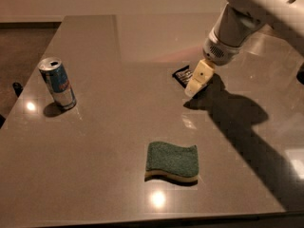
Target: Move rxbar chocolate near sponge
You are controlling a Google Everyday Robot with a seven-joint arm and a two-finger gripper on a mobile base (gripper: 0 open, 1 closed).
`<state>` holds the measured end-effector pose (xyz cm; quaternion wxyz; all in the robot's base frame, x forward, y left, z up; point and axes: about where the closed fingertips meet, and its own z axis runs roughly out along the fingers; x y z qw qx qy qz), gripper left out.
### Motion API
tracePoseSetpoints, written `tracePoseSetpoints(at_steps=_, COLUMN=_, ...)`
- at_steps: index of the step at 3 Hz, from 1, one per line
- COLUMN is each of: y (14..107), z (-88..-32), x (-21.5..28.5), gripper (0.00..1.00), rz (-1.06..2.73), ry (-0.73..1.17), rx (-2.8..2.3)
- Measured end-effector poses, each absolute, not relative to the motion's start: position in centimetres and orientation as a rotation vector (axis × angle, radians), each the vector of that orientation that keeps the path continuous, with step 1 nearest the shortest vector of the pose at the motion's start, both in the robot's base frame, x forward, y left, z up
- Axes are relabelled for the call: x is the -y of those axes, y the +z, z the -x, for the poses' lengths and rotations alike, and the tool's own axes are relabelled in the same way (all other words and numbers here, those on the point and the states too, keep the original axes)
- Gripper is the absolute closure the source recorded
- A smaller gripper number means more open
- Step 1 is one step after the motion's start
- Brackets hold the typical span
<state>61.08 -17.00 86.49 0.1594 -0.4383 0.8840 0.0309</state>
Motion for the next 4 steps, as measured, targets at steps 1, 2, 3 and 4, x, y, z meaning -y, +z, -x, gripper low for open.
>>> tracePoseSetpoints(at_steps=1, y=85.6, z=-61.5, x=17.2, gripper=0.00, rz=1.255, ry=0.074, rx=-2.548)
tracePoseSetpoints(at_steps=2, y=84.6, z=-61.8, x=16.5, gripper=0.18, rz=1.287, ry=0.080, rx=-2.569)
tracePoseSetpoints(at_steps=3, y=83.9, z=-62.0, x=15.8, gripper=0.41, rz=1.323, ry=0.086, rx=-2.584)
tracePoseSetpoints(at_steps=4, y=84.0, z=-62.0, x=15.6, gripper=0.72, rz=1.335, ry=0.087, rx=-2.585)
